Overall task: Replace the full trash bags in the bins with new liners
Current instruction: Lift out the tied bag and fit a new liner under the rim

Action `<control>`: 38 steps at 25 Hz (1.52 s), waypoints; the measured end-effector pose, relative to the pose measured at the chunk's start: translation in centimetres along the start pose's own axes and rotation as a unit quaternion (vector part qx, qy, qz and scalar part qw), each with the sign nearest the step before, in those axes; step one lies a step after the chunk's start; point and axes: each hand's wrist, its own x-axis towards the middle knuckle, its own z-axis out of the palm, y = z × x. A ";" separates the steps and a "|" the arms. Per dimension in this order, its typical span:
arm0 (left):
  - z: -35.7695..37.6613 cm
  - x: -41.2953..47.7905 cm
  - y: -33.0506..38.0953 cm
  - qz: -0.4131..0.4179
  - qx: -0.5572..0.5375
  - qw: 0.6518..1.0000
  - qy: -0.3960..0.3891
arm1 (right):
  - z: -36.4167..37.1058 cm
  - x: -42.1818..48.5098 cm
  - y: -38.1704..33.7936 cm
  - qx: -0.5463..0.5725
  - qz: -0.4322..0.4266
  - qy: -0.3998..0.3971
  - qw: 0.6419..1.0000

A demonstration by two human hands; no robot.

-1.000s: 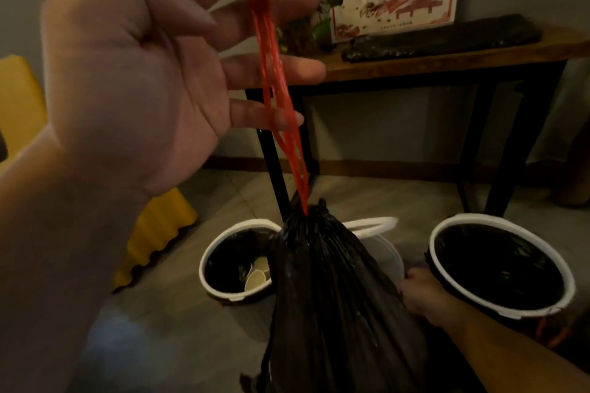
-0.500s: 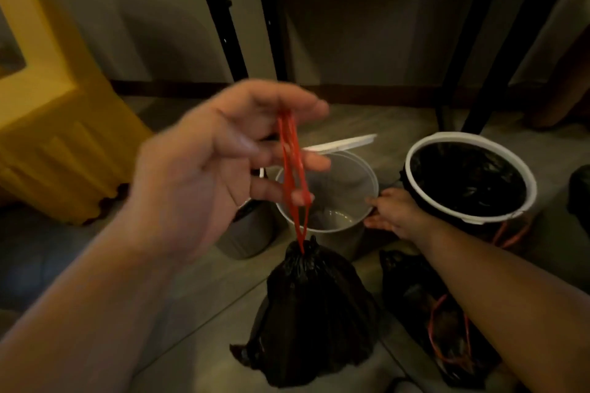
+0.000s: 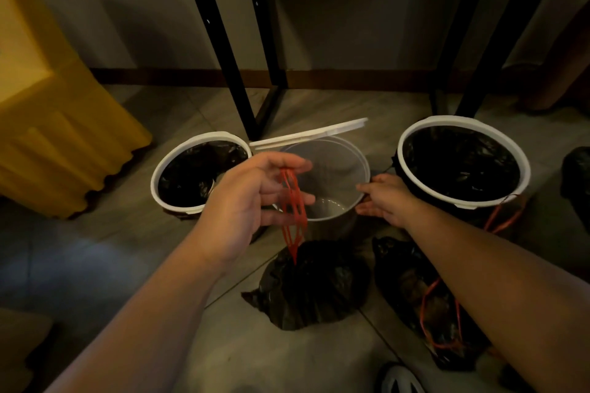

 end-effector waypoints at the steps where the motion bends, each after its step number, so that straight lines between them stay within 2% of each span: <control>1: 0.0 0.3 -0.6 -0.008 -0.005 1.000 0.012 | 0.1 -0.1 0.0 0.002 -0.001 -0.001 1.000; 7: -0.1 1.0 -5.9 -0.088 0.065 0.992 0.067 | 0.0 -0.3 0.1 0.002 -0.015 0.000 1.000; 11: -0.6 0.0 -10.6 -0.184 0.205 0.958 0.080 | -0.1 0.2 0.6 0.004 -0.019 0.006 1.000; 14: -0.8 -1.5 -14.0 -0.234 0.275 0.932 0.037 | -0.2 0.6 0.9 0.003 -0.025 0.009 1.000; 17: -0.7 -2.4 -15.9 -0.215 0.423 0.878 0.066 | -0.1 0.8 0.7 0.003 -0.025 0.014 1.000; 19: -0.7 -2.4 -16.0 -0.207 0.448 0.864 0.100 | 0.0 0.8 0.6 0.003 -0.025 0.014 1.000; 21: -1.3 -1.9 -15.6 -0.208 0.465 0.855 0.101 | 0.0 0.8 0.5 0.005 -0.027 0.014 1.000; 23: -2.4 -1.2 -14.5 -0.210 0.455 0.857 0.122 | 0.0 0.7 0.6 0.000 -0.026 0.014 1.000; 25: -3.5 -0.5 -12.4 -0.197 0.381 0.882 0.196 | 0.1 0.5 0.7 -0.003 -0.025 0.016 1.000; 28: -4.4 1.2 -8.4 -0.114 0.276 0.910 0.286 | -0.2 0.4 0.4 -0.027 -0.041 0.034 0.998; 30: -4.4 2.6 -6.2 -0.050 0.283 0.915 0.282 | -0.6 0.4 -0.1 -0.069 -0.055 0.056 0.995; 32: -4.2 4.3 -5.6 -0.025 0.329 0.910 0.251 | -0.9 0.5 -0.3 -0.114 -0.074 0.081 0.987; 35: -3.3 7.4 -8.5 -0.043 0.445 0.878 0.173 | -1.0 0.8 -0.2 -0.155 -0.115 0.088 0.977; 38: -3.0 10.0 -12.6 -0.101 0.467 0.865 0.151 | -1.0 1.3 0.3 -0.176 -0.155 0.090 0.968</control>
